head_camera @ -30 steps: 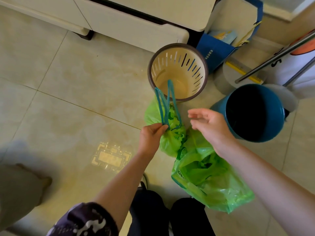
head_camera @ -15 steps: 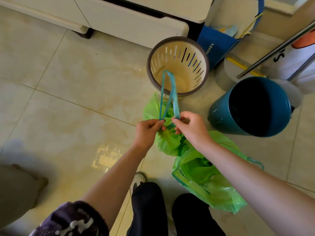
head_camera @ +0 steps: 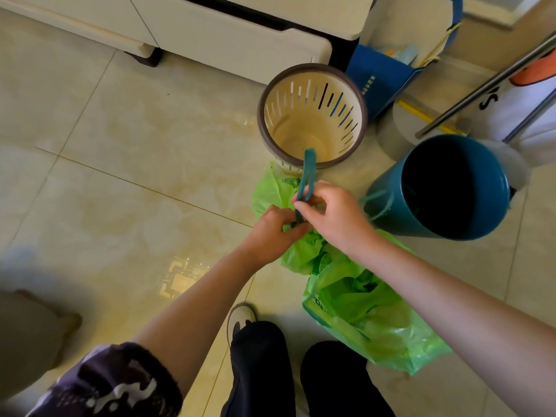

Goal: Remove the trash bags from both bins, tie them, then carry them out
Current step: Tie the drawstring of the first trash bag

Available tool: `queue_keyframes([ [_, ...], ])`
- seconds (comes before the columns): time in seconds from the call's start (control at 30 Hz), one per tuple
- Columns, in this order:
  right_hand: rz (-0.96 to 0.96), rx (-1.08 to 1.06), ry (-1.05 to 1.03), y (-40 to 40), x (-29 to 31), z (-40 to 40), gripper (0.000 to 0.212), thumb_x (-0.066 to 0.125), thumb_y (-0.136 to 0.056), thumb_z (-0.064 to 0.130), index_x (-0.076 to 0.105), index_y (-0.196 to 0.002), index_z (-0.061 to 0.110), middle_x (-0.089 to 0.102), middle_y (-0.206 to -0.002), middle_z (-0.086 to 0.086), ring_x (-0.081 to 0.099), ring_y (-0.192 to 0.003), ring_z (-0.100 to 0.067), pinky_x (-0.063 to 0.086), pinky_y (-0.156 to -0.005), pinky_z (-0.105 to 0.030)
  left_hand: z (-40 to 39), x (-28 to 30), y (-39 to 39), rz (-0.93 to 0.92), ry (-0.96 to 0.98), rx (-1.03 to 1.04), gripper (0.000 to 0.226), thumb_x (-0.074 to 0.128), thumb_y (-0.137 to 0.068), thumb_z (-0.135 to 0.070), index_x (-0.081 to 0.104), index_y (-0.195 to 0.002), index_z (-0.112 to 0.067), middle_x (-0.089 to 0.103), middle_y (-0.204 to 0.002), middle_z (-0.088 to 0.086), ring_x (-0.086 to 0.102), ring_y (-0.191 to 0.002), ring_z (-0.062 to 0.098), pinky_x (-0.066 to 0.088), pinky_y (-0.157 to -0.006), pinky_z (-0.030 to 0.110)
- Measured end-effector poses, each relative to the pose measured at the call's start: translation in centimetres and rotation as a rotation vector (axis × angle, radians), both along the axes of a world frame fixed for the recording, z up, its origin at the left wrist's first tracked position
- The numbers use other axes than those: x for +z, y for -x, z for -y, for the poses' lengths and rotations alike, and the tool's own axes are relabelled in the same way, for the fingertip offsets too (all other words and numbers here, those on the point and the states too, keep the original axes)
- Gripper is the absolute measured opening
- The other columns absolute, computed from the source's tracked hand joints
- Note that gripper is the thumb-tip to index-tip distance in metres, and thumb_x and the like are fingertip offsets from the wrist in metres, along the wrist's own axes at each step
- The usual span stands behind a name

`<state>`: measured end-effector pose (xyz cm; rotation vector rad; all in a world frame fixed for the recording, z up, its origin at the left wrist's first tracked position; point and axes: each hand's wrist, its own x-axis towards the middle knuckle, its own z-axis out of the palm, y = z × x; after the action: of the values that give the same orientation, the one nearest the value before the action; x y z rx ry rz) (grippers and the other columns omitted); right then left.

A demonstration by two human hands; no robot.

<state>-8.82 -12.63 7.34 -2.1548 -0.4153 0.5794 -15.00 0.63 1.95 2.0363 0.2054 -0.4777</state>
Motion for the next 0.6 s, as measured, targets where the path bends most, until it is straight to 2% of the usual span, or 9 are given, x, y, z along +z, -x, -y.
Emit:
queue_keyframes([
  [0.07, 0.025, 0.083, 0.11, -0.5, -0.8, 0.1, 0.021, 0.06, -0.09, 0.029, 0.066, -0.103, 0.014, 0.057, -0.101, 0.0, 0.057, -0.085, -0.011, 0.043, -0.077, -0.021, -0.2, 0.3, -0.4, -0.053, 0.088, 0.107, 0.04, 0.055, -0.088, -0.038, 0.064, -0.074, -0.002, 0.058, -0.067, 0.016, 0.05, -0.066, 0.024, 0.043, -0.067, 0.04],
  [0.1, 0.013, 0.126, 0.159, -0.8, -1.3, 0.3, 0.026, 0.059, -0.09, 0.033, 0.064, -0.108, 0.015, 0.055, -0.103, 0.002, 0.055, -0.089, -0.01, 0.042, -0.08, -0.021, -0.3, 0.4, -0.5, -0.086, 0.135, 0.164, 0.037, 0.055, -0.092, -0.031, 0.063, -0.071, -0.003, 0.055, -0.065, 0.013, 0.047, -0.064, 0.02, 0.041, -0.066, 0.036],
  [0.17, -0.035, 0.186, 0.209, -1.0, -1.9, 0.9, 0.029, 0.058, -0.091, 0.035, 0.062, -0.113, 0.016, 0.055, -0.106, 0.003, 0.056, -0.096, -0.01, 0.047, -0.085, -0.027, -0.6, 0.2, -0.8, -0.133, 0.215, 0.253, 0.037, 0.053, -0.096, -0.028, 0.065, -0.071, -0.003, 0.057, -0.069, 0.006, 0.046, -0.067, 0.015, 0.038, -0.067, 0.029],
  [0.23, -0.037, 0.197, 0.208, -1.0, -2.0, 1.4, 0.024, 0.059, -0.091, 0.027, 0.064, -0.111, 0.015, 0.059, -0.104, 0.002, 0.059, -0.095, -0.012, 0.052, -0.085, -0.033, -1.0, -0.1, -0.9, -0.18, 0.275, 0.306, 0.04, 0.052, -0.096, -0.032, 0.07, -0.076, -0.003, 0.062, -0.078, 0.007, 0.048, -0.073, 0.015, 0.038, -0.071, 0.029],
  [0.27, -0.015, 0.184, 0.198, -1.0, -2.0, 1.6, 0.021, 0.06, -0.09, 0.024, 0.065, -0.109, 0.015, 0.062, -0.101, 0.002, 0.06, -0.092, -0.011, 0.053, -0.083, -0.033, -1.3, -0.3, -0.9, -0.191, 0.304, 0.339, 0.038, 0.053, -0.095, -0.032, 0.072, -0.078, -0.004, 0.063, -0.08, 0.007, 0.048, -0.075, 0.015, 0.038, -0.071, 0.029],
  [0.33, 0.017, 0.159, 0.157, -1.2, -2.2, 1.7, 0.016, 0.063, -0.089, 0.021, 0.069, -0.103, 0.016, 0.065, -0.093, 0.005, 0.061, -0.086, -0.005, 0.053, -0.076, -0.023, -1.5, -1.0, -1.3, -0.185, 0.367, 0.406, 0.031, 0.057, -0.093, -0.03, 0.075, -0.082, -0.007, 0.066, -0.081, 0.004, 0.047, -0.077, 0.016, 0.036, -0.068, 0.028],
  [0.43, -0.05, 0.187, 0.09, -1.8, -2.6, 1.7, 0.014, 0.063, -0.089, 0.025, 0.073, -0.096, 0.02, 0.068, -0.081, 0.012, 0.061, -0.076, 0.004, 0.046, -0.064, -0.009, -2.2, -1.9, -2.2, -0.162, 0.437, 0.393, 0.02, 0.06, -0.091, -0.023, 0.076, -0.091, -0.01, 0.068, -0.08, -0.002, 0.048, -0.078, 0.014, 0.036, -0.064, 0.023],
  [0.53, -0.119, 0.137, 0.022, -2.9, -3.5, 2.2, 0.016, 0.06, -0.09, 0.029, 0.075, -0.092, 0.023, 0.073, -0.081, 0.01, 0.064, -0.078, 0.004, 0.049, -0.068, -0.011, -3.0, -2.5, -2.9, -0.134, 0.458, 0.3, 0.017, 0.062, -0.09, -0.021, 0.076, -0.09, -0.011, 0.07, -0.082, -0.004, 0.051, -0.076, 0.011, 0.038, -0.067, 0.023],
  [0.6, -0.102, 0.059, -0.012, -3.7, -4.8, 2.5, 0.013, 0.061, -0.09, 0.022, 0.075, -0.092, 0.023, 0.074, -0.084, 0.009, 0.066, -0.079, 0.004, 0.051, -0.075, -0.013, -3.4, -2.7, -3.2, -0.116, 0.437, 0.244, 0.015, 0.065, -0.088, -0.019, 0.075, -0.09, -0.008, 0.07, -0.081, -0.001, 0.051, -0.073, 0.01, 0.038, -0.065, 0.023],
])
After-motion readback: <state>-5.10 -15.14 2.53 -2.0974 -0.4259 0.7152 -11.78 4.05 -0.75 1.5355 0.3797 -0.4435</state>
